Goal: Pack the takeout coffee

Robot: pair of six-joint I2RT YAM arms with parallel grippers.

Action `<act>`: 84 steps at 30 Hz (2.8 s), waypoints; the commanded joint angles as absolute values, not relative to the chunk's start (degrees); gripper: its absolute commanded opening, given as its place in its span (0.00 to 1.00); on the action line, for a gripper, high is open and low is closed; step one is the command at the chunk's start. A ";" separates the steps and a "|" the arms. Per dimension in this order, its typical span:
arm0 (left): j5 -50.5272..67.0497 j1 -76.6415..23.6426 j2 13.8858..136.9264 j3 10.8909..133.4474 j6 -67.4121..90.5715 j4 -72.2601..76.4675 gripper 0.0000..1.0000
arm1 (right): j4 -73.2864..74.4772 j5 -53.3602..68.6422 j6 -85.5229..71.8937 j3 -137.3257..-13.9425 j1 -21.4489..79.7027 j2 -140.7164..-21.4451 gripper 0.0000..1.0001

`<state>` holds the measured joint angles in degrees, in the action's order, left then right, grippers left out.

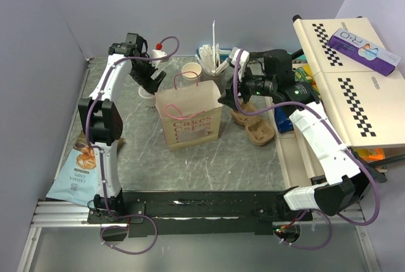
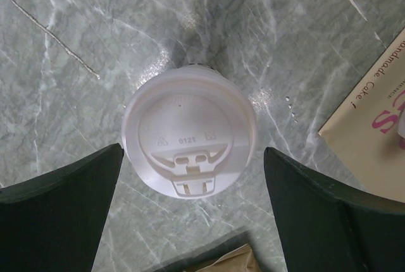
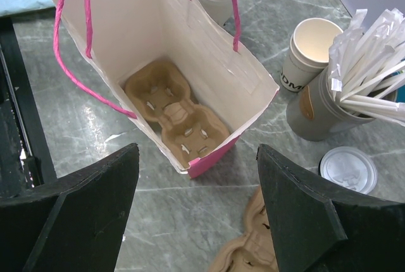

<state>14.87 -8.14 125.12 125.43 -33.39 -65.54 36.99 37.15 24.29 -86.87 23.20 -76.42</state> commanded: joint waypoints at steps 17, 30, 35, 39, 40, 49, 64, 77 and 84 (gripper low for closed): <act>15.03 -8.44 127.79 128.94 -32.96 -67.85 0.89 | 35.77 37.71 24.08 -86.31 22.85 -76.46 0.81; 15.03 -8.44 127.35 129.02 -30.15 -70.04 0.68 | 35.59 38.49 25.31 -90.16 22.76 -78.74 0.82; 15.91 -8.44 125.87 129.03 -29.44 -72.68 0.51 | 36.38 42.18 28.90 -95.78 22.85 -82.96 0.82; 17.13 -8.35 122.79 126.66 -29.44 -73.83 0.39 | 38.49 47.35 31.63 -101.76 22.94 -90.15 0.82; 17.49 -8.35 121.91 125.08 -29.53 -73.74 0.31 | 39.45 48.42 32.60 -103.00 22.94 -91.31 0.82; 20.65 -8.35 112.33 116.11 -26.98 -72.42 0.01 | 49.38 53.61 44.11 -114.25 22.94 -102.12 0.86; 17.93 -7.56 97.04 110.30 -22.33 -67.34 0.01 | 51.07 55.81 49.66 -123.75 25.49 -113.99 0.81; 18.10 -7.21 85.18 111.00 -18.63 -60.21 0.01 | 57.31 55.91 51.77 -126.40 26.98 -114.18 0.25; 24.07 -7.29 80.07 112.32 -19.16 -58.09 0.01 | 53.98 50.29 51.86 -115.41 29.79 -106.53 0.00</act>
<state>19.29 -7.31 83.96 109.47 -19.97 -60.88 54.96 53.15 51.18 -119.24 27.70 -112.86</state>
